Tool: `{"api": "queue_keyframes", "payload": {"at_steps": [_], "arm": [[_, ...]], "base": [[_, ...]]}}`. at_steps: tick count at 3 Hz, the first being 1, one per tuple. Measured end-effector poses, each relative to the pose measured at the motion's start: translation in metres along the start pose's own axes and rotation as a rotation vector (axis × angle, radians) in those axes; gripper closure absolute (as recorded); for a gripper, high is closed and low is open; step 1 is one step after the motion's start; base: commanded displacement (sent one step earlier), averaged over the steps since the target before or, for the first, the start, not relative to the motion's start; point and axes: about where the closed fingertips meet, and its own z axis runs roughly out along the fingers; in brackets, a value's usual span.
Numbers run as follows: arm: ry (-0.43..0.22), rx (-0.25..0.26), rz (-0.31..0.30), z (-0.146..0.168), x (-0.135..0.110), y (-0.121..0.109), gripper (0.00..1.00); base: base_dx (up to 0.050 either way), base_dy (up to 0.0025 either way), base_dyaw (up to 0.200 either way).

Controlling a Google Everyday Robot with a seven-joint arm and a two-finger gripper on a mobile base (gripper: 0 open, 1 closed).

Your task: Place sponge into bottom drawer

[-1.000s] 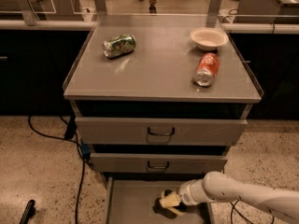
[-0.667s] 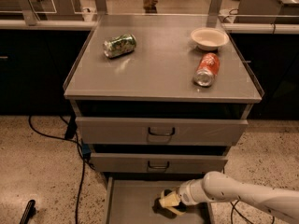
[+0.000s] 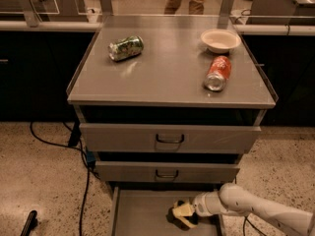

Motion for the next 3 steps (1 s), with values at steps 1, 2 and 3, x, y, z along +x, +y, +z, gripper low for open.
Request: {"api": "queue_keyframes", "payload": {"at_steps": [1,2,3], "arm": [[-0.001,-0.007,0.070,0.016,0.003,-0.037,1.00],[-0.001,-0.010,0.124,0.032,0.009,-0.064,1.00],[-0.009,-0.004,0.125,0.032,0.007,-0.069,0.81]], "base": [[0.000,0.00000,0.000],[0.000,0.00000,0.000],[0.000,0.00000,0.000]]}}
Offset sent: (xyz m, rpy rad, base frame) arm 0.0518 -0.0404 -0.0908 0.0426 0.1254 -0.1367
